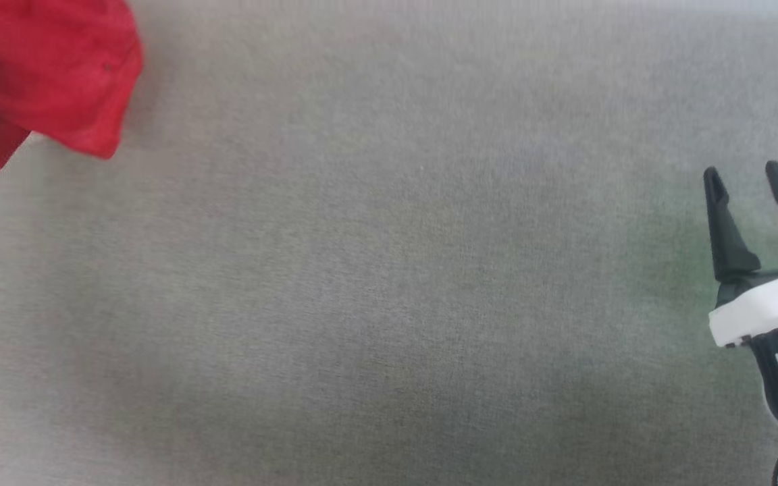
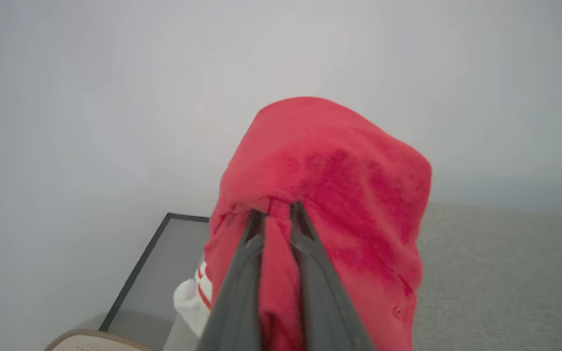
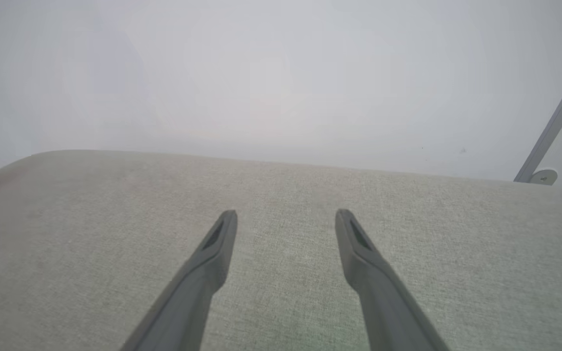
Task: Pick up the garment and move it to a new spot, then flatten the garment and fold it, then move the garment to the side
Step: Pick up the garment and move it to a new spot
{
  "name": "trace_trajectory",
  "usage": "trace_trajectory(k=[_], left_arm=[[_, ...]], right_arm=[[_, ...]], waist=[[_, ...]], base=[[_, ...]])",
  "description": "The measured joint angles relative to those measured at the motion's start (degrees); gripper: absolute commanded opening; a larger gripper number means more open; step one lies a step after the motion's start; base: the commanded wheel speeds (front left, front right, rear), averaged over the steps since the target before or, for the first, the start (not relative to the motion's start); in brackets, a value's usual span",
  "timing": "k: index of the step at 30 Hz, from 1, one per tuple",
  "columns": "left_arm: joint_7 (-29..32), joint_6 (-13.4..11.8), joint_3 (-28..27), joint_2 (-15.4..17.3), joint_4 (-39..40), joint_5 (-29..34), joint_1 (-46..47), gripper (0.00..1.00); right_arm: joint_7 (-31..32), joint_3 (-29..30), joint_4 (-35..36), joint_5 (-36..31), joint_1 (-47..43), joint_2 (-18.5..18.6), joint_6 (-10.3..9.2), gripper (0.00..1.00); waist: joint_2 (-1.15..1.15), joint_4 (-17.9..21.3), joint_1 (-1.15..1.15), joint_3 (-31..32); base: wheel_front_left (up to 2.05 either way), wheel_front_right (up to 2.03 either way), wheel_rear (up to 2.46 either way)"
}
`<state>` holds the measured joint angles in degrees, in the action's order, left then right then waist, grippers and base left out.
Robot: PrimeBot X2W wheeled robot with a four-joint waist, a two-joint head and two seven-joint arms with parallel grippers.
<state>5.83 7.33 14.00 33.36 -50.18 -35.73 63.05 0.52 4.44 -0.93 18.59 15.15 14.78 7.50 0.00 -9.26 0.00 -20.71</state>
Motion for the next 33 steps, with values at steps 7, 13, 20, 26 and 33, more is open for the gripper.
trace_trajectory(k=[7,13,20,26,33], left_arm=[[6.5,0.0,1.3,3.2,13.1,-2.5,-1.7,0.00],[15.7,-3.3,1.6,5.5,30.5,-4.1,-6.2,0.00],[23.7,-8.3,2.2,7.2,48.3,-5.7,-11.9,0.00],[28.2,-11.1,4.5,6.5,58.5,-6.1,-14.5,0.00],[31.5,-12.1,9.0,3.8,63.0,-5.8,-15.3,0.00]], right_arm=[[-0.8,-0.1,-1.5,0.1,-1.4,-1.4,0.00,1.00],[-2.1,0.1,-2.9,0.2,-2.1,-2.9,0.00,1.00],[-3.5,0.3,-4.1,0.3,-2.2,-4.1,0.00,1.00],[-4.7,1.4,-5.2,0.6,-2.0,-4.5,0.00,1.00],[-6.2,2.5,-6.4,0.7,-2.0,-5.6,0.00,1.00]], waist=[[0.00,-0.7,0.00,5.2],[0.00,0.7,0.00,8.3],[0.00,5.1,0.00,9.2],[0.00,10.4,0.00,9.0],[0.00,16.1,0.00,8.0]], base=[[0.00,0.00,0.00],[0.00,0.00,0.00],[0.00,0.00,0.00],[0.00,0.00,0.00],[0.00,0.00,0.00]])
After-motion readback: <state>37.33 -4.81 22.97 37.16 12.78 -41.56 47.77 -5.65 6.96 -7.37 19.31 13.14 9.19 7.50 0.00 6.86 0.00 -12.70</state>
